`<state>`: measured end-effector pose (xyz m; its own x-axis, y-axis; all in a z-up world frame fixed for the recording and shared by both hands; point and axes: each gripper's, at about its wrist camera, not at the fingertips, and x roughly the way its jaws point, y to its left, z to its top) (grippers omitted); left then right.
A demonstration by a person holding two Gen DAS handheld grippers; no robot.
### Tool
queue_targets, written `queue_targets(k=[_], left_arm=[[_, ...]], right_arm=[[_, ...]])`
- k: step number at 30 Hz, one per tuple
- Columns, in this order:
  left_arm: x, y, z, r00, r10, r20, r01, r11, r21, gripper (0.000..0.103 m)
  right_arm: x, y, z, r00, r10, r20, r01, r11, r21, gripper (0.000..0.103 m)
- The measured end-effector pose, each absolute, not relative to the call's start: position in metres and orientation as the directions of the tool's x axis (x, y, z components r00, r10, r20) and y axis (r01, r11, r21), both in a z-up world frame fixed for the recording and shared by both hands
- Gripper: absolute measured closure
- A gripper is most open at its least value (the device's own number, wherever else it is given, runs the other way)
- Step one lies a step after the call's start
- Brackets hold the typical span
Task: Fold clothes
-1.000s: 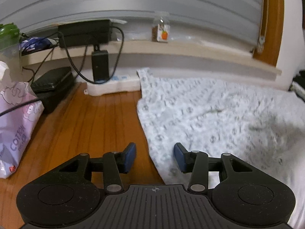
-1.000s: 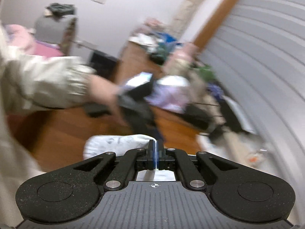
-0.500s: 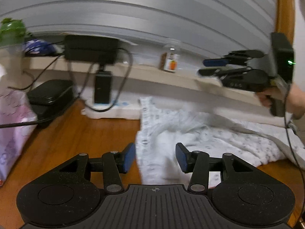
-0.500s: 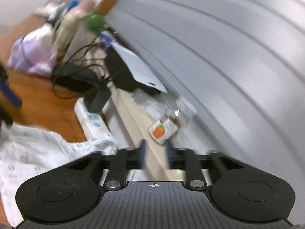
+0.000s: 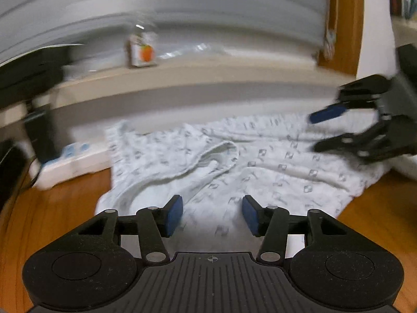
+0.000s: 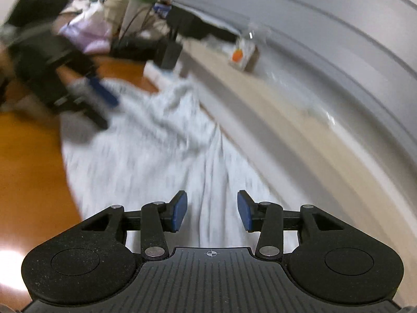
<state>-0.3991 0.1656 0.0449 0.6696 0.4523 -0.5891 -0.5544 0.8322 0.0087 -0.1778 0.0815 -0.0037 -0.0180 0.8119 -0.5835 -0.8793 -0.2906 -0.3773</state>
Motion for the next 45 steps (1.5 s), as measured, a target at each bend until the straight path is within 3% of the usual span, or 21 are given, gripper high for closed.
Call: queue_targets(k=[3, 11, 12, 13, 14, 18, 21, 24, 26, 30, 32, 40, 45], left_arm=[[-0.379, 0.185, 0.039, 0.639, 0.443, -0.629, -0.543, 0.839, 0.039, 0.048], [-0.367, 0.201, 0.031, 0.588, 0.545, -0.597, -0.616, 0.781, 0.106, 0.049], [-0.368, 0.202, 0.028, 0.595, 0.542, -0.594, -0.62, 0.779, 0.09, 0.052], [-0.37, 0.203, 0.027, 0.615, 0.52, -0.593, -0.61, 0.79, 0.059, 0.079], [-0.372, 0.203, 0.027, 0.63, 0.506, -0.589, -0.611, 0.791, 0.026, 0.098], [-0.41, 0.215, 0.051, 0.591, 0.639, -0.493, -0.746, 0.665, -0.034, 0.098], [-0.435, 0.226, 0.062, 0.549, 0.695, -0.464, -0.807, 0.586, -0.077, 0.094], [-0.438, 0.225, 0.059, 0.542, 0.686, -0.485, -0.806, 0.587, -0.071, 0.08], [-0.429, 0.212, 0.06, 0.575, 0.673, -0.466, -0.781, 0.621, -0.066, 0.061], [-0.404, 0.188, 0.069, 0.664, 0.611, -0.43, -0.698, 0.713, -0.065, 0.047], [-0.379, 0.18, 0.071, 0.728, 0.545, -0.415, -0.622, 0.78, -0.068, 0.034], [-0.264, 0.177, 0.057, 0.857, 0.306, -0.415, -0.345, 0.938, -0.021, 0.032], [-0.238, 0.189, 0.037, 0.859, 0.185, -0.477, -0.241, 0.969, -0.058, 0.033]], right_arm=[[-0.162, 0.052, -0.008, -0.007, 0.81, -0.586, -0.894, -0.268, -0.36, 0.058], [-0.137, 0.013, -0.012, 0.001, 0.825, -0.565, -0.922, -0.218, -0.32, 0.058], [-0.136, 0.009, -0.011, 0.001, 0.827, -0.562, -0.924, -0.214, -0.316, 0.058], [-0.135, 0.008, -0.01, -0.002, 0.828, -0.561, -0.925, -0.214, -0.313, 0.058], [-0.134, 0.007, -0.008, -0.004, 0.828, -0.561, -0.927, -0.214, -0.309, 0.058], [-0.126, -0.009, -0.01, 0.013, 0.824, -0.566, -0.932, -0.195, -0.306, 0.058], [-0.117, -0.02, -0.011, 0.048, 0.817, -0.574, -0.936, -0.164, -0.312, 0.058], [-0.107, -0.034, -0.01, 0.064, 0.817, -0.573, -0.947, -0.132, -0.294, 0.057], [-0.1, -0.046, -0.008, 0.079, 0.818, -0.57, -0.953, -0.105, -0.284, 0.056], [-0.08, -0.079, -0.008, 0.116, 0.818, -0.564, -0.972, -0.023, -0.234, 0.054], [-0.068, -0.098, -0.01, 0.136, 0.817, -0.561, -0.98, 0.028, -0.198, 0.053], [0.016, -0.156, -0.017, 0.26, 0.817, -0.515, -0.942, 0.332, 0.051, 0.052], [0.058, -0.154, -0.034, 0.397, 0.723, -0.565, -0.885, 0.464, -0.027, 0.052]])
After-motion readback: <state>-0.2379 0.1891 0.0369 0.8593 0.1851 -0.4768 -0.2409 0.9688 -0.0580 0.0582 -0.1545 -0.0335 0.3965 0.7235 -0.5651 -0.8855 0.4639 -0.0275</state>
